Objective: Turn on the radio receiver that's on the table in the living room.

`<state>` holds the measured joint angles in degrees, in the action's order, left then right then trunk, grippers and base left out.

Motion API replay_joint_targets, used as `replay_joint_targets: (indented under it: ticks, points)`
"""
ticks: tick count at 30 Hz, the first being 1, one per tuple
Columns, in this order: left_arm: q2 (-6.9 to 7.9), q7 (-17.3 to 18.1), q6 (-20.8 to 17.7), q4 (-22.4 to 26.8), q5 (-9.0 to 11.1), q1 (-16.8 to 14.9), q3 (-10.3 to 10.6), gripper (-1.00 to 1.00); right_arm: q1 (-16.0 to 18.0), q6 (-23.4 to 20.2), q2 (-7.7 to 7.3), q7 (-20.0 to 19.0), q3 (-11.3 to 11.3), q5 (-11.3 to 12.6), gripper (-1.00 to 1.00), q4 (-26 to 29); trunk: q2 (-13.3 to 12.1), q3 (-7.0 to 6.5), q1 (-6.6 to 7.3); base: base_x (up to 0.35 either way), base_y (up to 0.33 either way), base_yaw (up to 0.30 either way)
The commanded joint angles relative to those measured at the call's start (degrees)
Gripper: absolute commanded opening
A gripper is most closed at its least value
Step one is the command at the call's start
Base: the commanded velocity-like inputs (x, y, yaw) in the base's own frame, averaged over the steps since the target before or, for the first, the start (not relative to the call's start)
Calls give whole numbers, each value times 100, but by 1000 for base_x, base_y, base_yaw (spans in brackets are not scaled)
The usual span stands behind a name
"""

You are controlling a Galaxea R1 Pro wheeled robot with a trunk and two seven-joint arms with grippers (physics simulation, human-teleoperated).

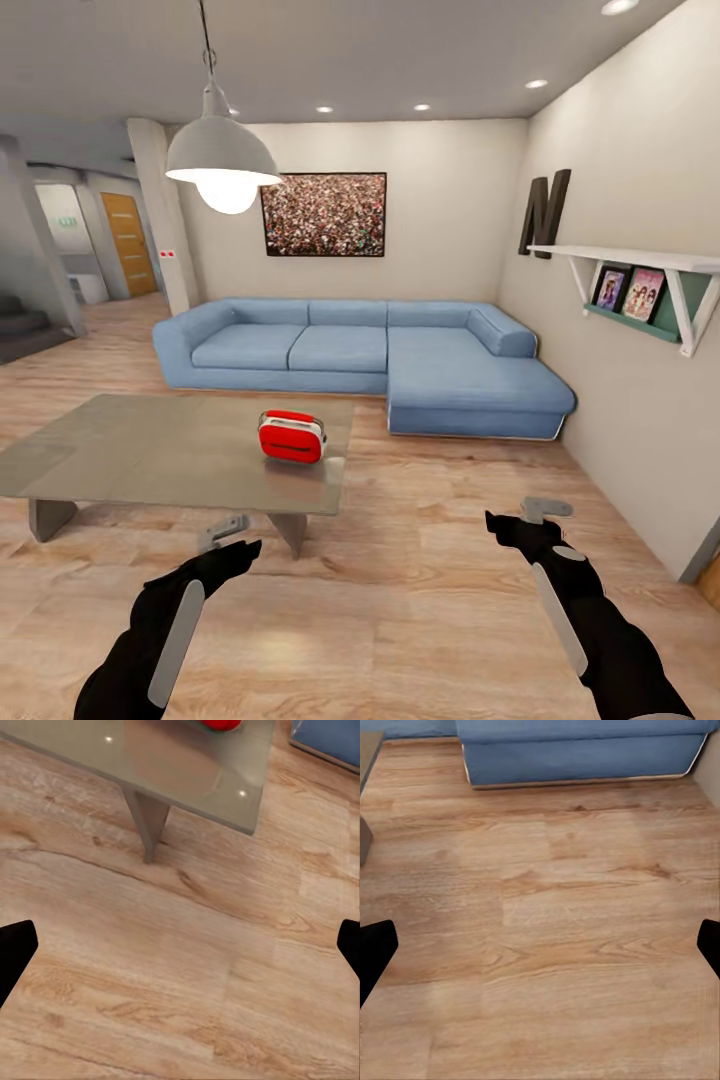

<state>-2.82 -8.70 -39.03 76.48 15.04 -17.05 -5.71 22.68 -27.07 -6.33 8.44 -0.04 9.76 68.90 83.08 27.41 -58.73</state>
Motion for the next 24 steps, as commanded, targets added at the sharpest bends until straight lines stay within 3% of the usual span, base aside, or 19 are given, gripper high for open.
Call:
replay_joint_targets:
  ticks: [1, 24]
  points:
    - [0, 0, 7, -1, 0, 0, 0, 100, 0, 0, 0, 0, 0, 0, 100, -3, 0, 0, 0, 252, -239, 260]
    - [-2, -2, 18, -2, -16, 0, 0, 100, 0, 0, 0, 0, -2, 0, 100, -4, 0, 0, 0, 248, -249, 260]
